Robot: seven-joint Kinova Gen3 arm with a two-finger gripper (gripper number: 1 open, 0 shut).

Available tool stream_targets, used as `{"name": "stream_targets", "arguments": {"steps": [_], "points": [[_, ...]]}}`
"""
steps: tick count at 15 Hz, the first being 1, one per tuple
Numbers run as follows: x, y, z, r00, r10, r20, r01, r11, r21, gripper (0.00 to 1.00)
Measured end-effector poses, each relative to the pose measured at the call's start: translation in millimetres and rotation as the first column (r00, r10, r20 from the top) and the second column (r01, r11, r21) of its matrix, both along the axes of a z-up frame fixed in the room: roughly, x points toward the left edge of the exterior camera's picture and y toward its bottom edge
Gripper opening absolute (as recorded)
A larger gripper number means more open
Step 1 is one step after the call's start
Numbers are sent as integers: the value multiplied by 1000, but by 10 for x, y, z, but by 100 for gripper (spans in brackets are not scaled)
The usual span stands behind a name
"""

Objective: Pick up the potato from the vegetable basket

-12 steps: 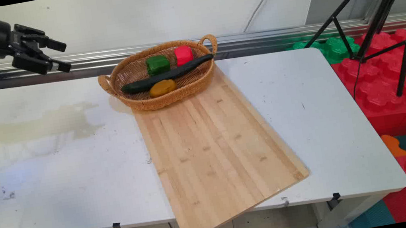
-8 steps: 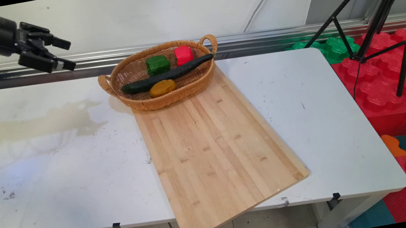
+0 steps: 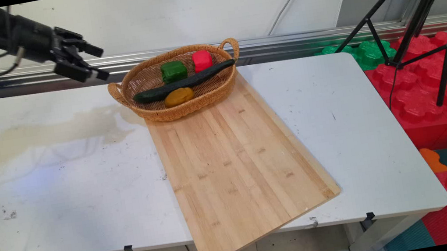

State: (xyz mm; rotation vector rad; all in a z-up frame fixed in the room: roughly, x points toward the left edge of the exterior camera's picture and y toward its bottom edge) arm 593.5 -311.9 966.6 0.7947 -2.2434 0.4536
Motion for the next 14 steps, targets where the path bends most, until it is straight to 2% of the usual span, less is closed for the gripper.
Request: {"name": "stream_targets", "arguments": {"steps": [8, 14], "points": [[-379, -483, -277, 999, -18, 36, 16, 999, 35, 100], [-566, -850, -512, 997, -27, 75, 21, 997, 72, 100]]}}
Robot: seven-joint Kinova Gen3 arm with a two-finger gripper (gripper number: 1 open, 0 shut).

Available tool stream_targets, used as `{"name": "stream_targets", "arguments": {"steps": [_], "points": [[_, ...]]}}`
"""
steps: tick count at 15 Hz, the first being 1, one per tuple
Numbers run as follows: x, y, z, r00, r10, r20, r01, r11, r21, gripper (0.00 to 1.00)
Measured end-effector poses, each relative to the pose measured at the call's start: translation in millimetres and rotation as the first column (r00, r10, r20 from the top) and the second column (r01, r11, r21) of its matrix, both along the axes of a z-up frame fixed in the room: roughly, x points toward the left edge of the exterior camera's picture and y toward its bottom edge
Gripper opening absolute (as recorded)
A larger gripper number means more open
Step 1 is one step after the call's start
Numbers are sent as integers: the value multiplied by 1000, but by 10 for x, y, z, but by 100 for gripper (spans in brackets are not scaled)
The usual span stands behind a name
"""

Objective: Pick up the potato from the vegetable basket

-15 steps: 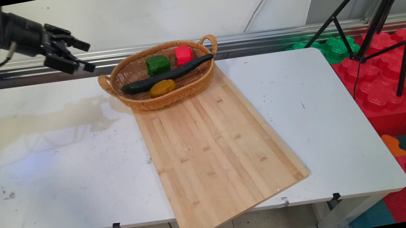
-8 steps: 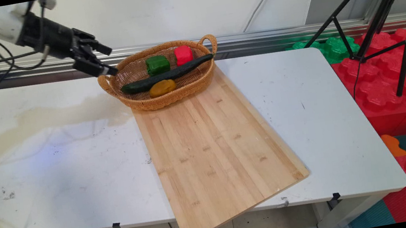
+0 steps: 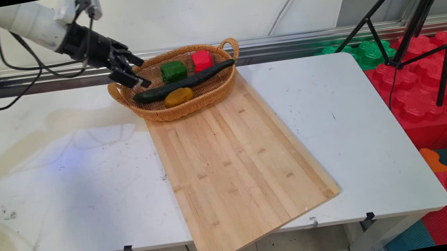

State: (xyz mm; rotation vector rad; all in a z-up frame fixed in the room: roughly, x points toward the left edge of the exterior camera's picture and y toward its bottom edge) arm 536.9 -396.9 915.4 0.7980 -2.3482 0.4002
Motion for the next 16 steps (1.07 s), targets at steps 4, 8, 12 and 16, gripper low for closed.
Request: {"name": "stream_targets", "arguments": {"steps": [4, 8, 12, 16], "points": [[-83, -207, -175, 1000, -1, 22, 0, 999, 36, 100], [-188, -389, -357, 999, 5, 35, -7, 997, 72, 100], [-288, -532, -511, 999, 10, 42, -14, 995, 100, 100], [-377, -640, -635, 999, 2, 37, -7, 992, 126, 100]]}}
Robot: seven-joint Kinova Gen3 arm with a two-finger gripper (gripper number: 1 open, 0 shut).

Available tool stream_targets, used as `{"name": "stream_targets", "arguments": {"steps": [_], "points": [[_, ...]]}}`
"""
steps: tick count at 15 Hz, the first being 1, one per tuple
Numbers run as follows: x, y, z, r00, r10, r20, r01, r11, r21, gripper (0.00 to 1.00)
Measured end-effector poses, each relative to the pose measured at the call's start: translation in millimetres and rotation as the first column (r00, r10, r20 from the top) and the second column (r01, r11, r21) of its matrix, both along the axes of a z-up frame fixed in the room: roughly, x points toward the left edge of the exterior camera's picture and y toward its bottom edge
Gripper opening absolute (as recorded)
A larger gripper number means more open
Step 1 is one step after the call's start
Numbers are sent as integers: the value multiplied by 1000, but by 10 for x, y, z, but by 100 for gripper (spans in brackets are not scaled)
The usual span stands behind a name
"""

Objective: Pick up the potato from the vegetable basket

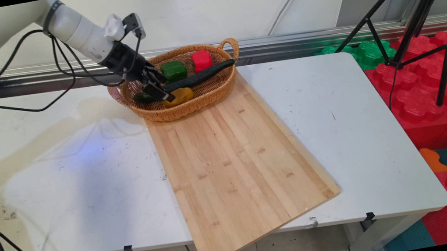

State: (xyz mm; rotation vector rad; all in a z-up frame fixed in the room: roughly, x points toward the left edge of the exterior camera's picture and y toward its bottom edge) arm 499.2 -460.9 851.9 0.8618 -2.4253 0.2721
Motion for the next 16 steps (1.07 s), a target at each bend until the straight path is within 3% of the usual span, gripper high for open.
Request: {"name": "stream_targets", "arguments": {"steps": [16], "points": [[-45, -251, -319, 999, 16, -34, -13, 996, 87, 100]]}}
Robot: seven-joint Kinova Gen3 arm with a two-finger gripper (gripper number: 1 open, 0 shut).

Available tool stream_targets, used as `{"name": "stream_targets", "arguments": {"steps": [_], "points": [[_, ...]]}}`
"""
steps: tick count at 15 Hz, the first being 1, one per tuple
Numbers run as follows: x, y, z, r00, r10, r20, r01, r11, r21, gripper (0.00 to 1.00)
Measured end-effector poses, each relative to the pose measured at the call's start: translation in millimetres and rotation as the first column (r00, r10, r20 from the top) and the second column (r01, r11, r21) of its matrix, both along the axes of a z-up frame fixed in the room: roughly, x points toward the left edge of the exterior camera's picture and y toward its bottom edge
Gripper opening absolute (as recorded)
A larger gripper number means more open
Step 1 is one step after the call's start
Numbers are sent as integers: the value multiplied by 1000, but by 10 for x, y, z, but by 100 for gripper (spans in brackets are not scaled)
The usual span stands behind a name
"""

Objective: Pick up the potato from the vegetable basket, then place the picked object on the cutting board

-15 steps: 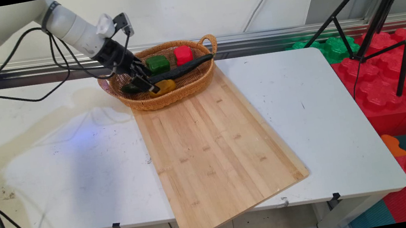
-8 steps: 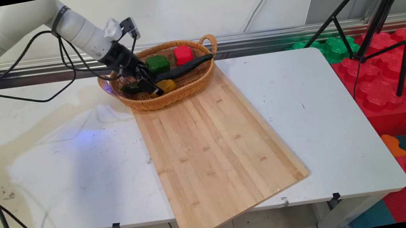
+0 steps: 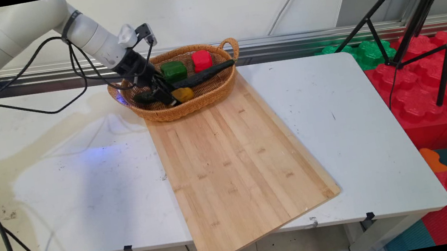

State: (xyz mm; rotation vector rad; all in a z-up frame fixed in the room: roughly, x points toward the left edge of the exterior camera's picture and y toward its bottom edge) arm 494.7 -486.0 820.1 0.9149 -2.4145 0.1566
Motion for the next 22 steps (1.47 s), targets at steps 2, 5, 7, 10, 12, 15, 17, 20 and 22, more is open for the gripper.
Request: {"name": "stream_targets", "arguments": {"steps": [2, 5, 7, 10, 12, 15, 17, 20, 22], "points": [[0, -11, -11, 1000, 0, -4, 0, 1000, 4, 100], [5, -37, -15, 1000, 3, -16, -3, 1000, 5, 0], [6, -47, -16, 1000, 3, -20, -3, 1000, 5, 0], [10, -56, -11, 1000, 9, -29, -9, 1000, 8, 0], [11, -64, -2, 999, 14, -37, -14, 1000, 8, 0], [24, -62, 40, 999, 14, -49, -14, 1000, 1, 0], [49, -40, 91, 998, 10, -54, -11, 1000, -10, 0], [94, 12, 179, 998, 8, -65, -10, 999, -31, 0], [120, 54, 257, 997, 6, -76, -10, 999, -50, 0]]}}
